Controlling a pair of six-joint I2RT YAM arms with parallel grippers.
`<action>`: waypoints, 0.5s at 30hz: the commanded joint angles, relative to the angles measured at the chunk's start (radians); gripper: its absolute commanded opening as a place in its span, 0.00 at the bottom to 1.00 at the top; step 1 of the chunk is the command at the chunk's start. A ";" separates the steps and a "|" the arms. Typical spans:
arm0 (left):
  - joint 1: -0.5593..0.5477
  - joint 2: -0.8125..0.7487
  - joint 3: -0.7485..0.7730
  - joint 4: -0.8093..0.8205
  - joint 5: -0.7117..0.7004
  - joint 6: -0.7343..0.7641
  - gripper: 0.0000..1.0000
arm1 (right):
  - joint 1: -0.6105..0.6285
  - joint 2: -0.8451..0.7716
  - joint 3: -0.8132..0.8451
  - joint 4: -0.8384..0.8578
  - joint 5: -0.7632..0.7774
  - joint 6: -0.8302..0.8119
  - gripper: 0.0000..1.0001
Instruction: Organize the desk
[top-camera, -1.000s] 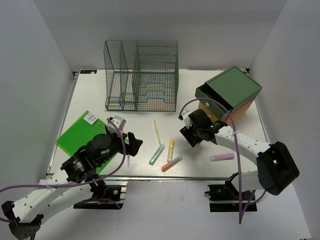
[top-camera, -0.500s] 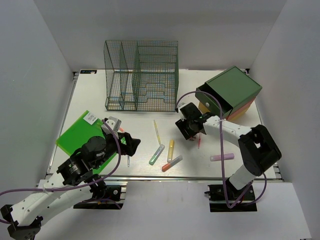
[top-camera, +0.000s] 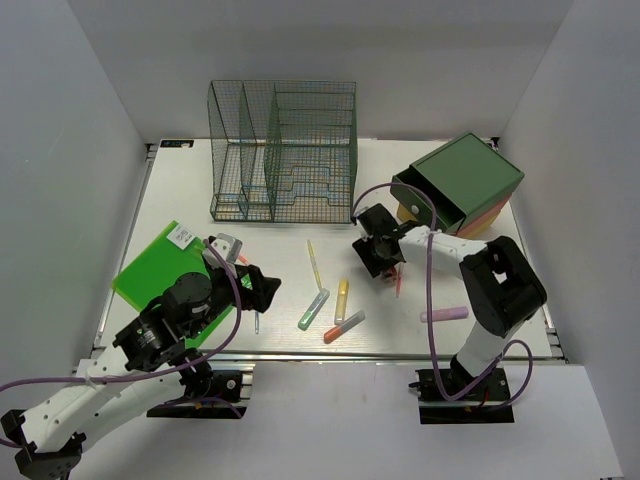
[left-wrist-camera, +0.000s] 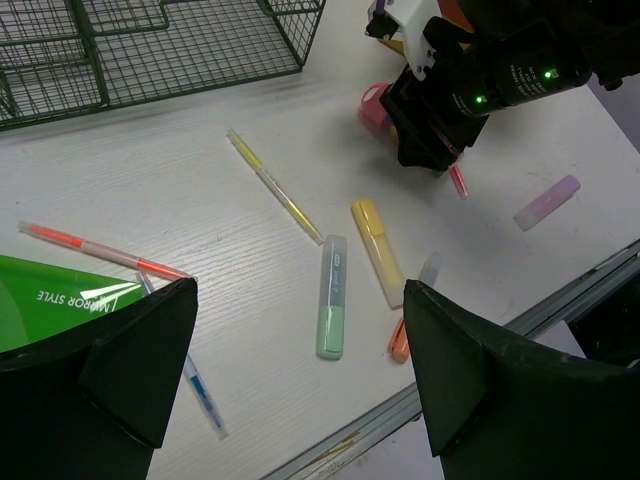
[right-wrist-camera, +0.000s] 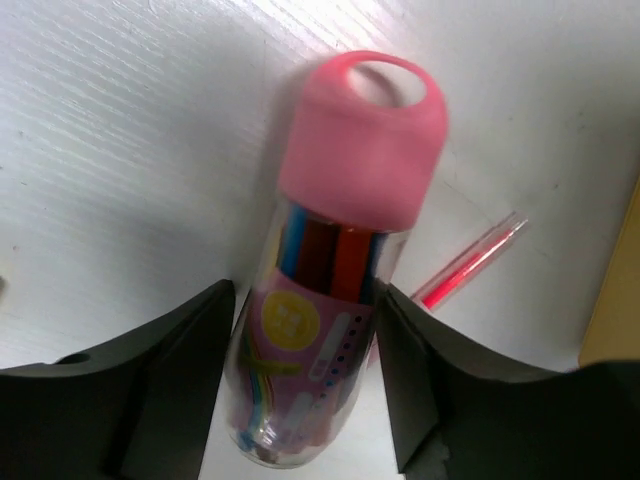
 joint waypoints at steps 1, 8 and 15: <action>-0.004 -0.014 -0.002 0.002 0.001 0.011 0.94 | -0.012 0.028 0.008 -0.020 -0.036 0.016 0.59; -0.004 -0.015 -0.003 0.006 0.011 0.012 0.94 | -0.030 -0.065 -0.010 -0.052 -0.110 -0.032 0.00; -0.004 -0.020 -0.005 0.010 0.019 0.017 0.94 | -0.053 -0.209 0.099 -0.191 -0.404 -0.164 0.00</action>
